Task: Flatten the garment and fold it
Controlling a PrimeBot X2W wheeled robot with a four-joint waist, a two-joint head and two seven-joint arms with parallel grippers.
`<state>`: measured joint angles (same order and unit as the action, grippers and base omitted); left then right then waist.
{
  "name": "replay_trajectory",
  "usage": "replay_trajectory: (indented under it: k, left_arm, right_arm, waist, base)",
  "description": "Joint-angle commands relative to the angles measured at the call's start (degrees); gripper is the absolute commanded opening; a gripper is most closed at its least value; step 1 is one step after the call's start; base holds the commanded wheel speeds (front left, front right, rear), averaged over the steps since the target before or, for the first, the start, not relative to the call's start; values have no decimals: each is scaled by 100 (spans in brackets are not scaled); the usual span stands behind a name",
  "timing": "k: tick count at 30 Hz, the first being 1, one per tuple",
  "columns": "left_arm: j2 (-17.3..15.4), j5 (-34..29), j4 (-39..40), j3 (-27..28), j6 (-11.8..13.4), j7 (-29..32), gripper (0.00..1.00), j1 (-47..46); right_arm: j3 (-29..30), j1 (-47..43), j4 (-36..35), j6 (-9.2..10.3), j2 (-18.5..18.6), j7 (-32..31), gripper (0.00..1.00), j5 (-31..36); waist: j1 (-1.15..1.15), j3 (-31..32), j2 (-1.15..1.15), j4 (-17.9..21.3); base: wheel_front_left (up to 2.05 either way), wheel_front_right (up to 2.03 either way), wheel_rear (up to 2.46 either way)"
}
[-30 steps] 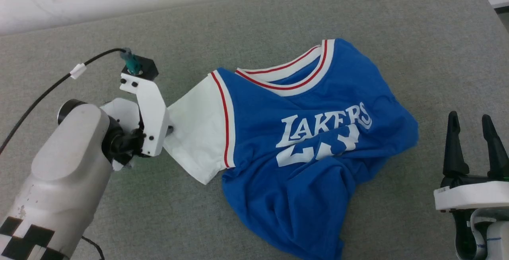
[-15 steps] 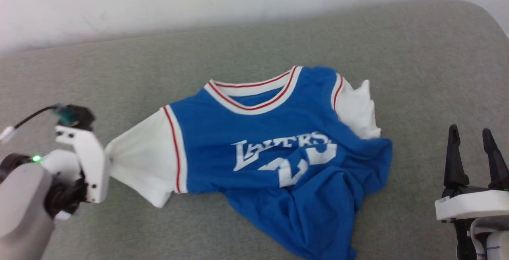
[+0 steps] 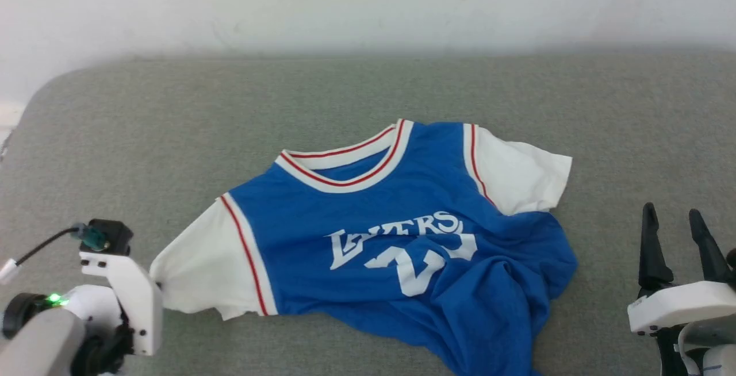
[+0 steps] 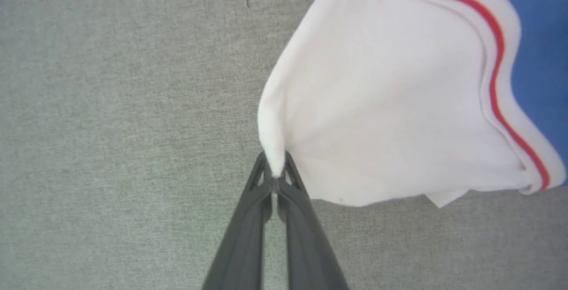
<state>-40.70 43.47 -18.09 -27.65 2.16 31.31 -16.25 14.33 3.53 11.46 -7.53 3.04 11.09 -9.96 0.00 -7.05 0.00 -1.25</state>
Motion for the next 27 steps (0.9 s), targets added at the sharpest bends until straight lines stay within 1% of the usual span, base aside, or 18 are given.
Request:
replay_trajectory:
  k: [1,4,6,8,10,15,16,18,19,22,25,27]
  left_arm:
    - [67,-46,93,-13,10,-162,100,59]
    - [307,-184,303,17,48,-855,100,146]
    - [490,-356,458,103,172,-1515,100,167]
    - [759,-410,620,281,331,-2263,100,225]
    - [1025,-391,794,431,421,-2906,100,348]
    - [1447,-607,1257,632,627,-4262,100,686]
    - [1486,-734,1343,646,686,-4411,100,751]
    - [1398,-1324,1449,496,849,-4550,100,874]
    - [1411,-1556,1493,422,929,-4582,100,938]
    - [1710,-1815,1710,505,1069,-4623,100,1114]
    - [1950,-2164,1919,607,1038,-4627,100,1276]
    - [2104,-2391,2024,652,946,-4628,100,1344]
  right_arm:
    - [4,-4,14,4,-16,-43,100,53]
    - [16,2,12,4,-16,-284,100,165]
    - [-1,25,-43,4,-16,-564,100,281]
    - [-48,67,-99,4,23,-982,100,358]
    - [-166,131,-150,4,194,-1513,100,337]
    - [-546,390,-309,4,833,-3015,100,42]
    - [-633,462,-329,4,975,-3325,100,-38]
    - [-825,614,-357,4,1283,-3885,100,-157]
    - [-893,705,-352,4,1421,-4130,100,-213]
    - [-1192,949,-302,4,1941,-4688,100,-163]
    - [-1161,1234,-64,4,2021,-5152,100,-424]
    - [-1163,1378,172,4,2191,-5384,100,-390]
  waist:
    - [0,111,0,-178]
    - [0,237,0,-325]
    - [0,323,0,-431]
    - [0,407,0,-544]
    - [0,464,0,-664]
    - [0,462,0,-972]
    - [0,437,0,-1032]
    - [0,374,0,-1145]
    - [0,336,0,-1194]
    - [0,194,0,-1380]
    - [0,63,0,-1558]
    - [0,-20,0,-1693]
  base:
    - [0,0,0]
    - [0,0,0]
    - [0,0,0]
    - [0,0,0]
    - [0,0,0]
    - [0,0,0]
    - [0,0,0]
    - [0,0,0]
    - [0,0,0]
    - [0,0,0]
    - [0,0,0]
    - [0,0,0]
